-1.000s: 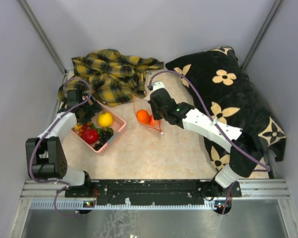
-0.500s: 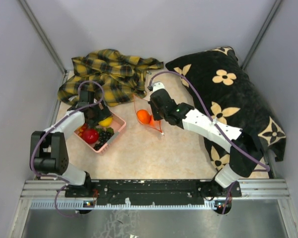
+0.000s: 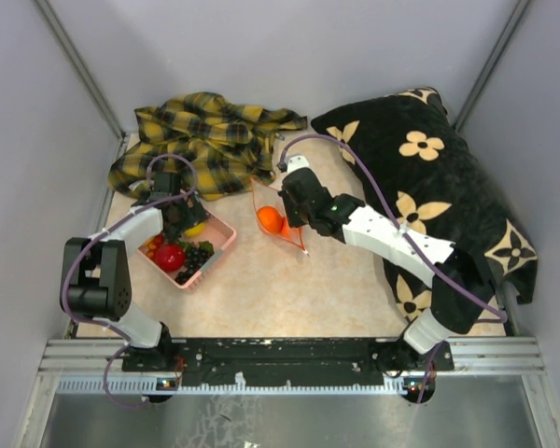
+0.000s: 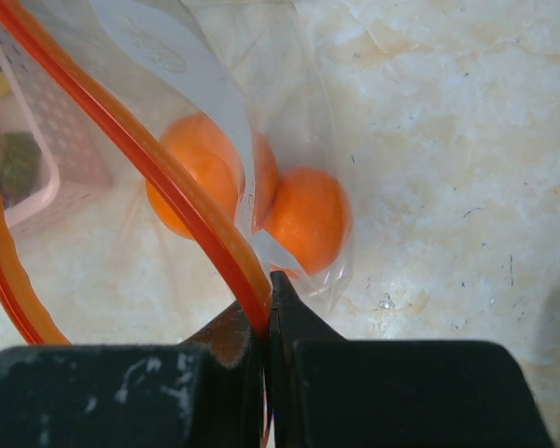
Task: Place the food in the zip-top bag and seal the zipper
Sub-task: Pick up the fake fruit from the bin.
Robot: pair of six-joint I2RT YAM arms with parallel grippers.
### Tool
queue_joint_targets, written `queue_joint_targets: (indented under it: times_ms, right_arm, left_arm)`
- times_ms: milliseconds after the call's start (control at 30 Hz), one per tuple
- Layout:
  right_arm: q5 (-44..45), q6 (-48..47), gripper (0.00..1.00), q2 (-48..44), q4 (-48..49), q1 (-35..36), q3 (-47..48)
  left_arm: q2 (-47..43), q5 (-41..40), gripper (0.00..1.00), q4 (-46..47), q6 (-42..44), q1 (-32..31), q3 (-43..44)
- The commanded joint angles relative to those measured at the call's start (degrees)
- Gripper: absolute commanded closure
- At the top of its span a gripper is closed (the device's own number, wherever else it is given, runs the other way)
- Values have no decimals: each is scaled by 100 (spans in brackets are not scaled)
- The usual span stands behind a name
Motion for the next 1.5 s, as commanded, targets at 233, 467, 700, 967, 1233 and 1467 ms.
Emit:
queue_joint_targets:
  times_ms: [233, 467, 700, 967, 1233, 1467]
  right_arm:
    - [-99, -62, 100, -14, 128, -29, 9]
    - [-131, -97, 100, 0, 81, -29, 49]
    - [-135, -142, 100, 11, -11, -29, 125]
    - [-176, -146, 100, 52, -11, -28, 132]
    - [-186, -158, 100, 21, -76, -28, 173]
    - [-112, -177, 100, 1, -148, -14, 261]
  left_arm:
    - [-3, -408, 23, 464, -114, -20, 112]
    - [-158, -816, 13, 557, -154, -30, -2]
    - [-233, -997, 8, 673, -171, -80, 37]
    - [137, -973, 15, 696, -150, -73, 116]
    - [-152, -818, 38, 653, -169, -117, 53]
    - [-994, -573, 41, 564, -191, -352, -213]
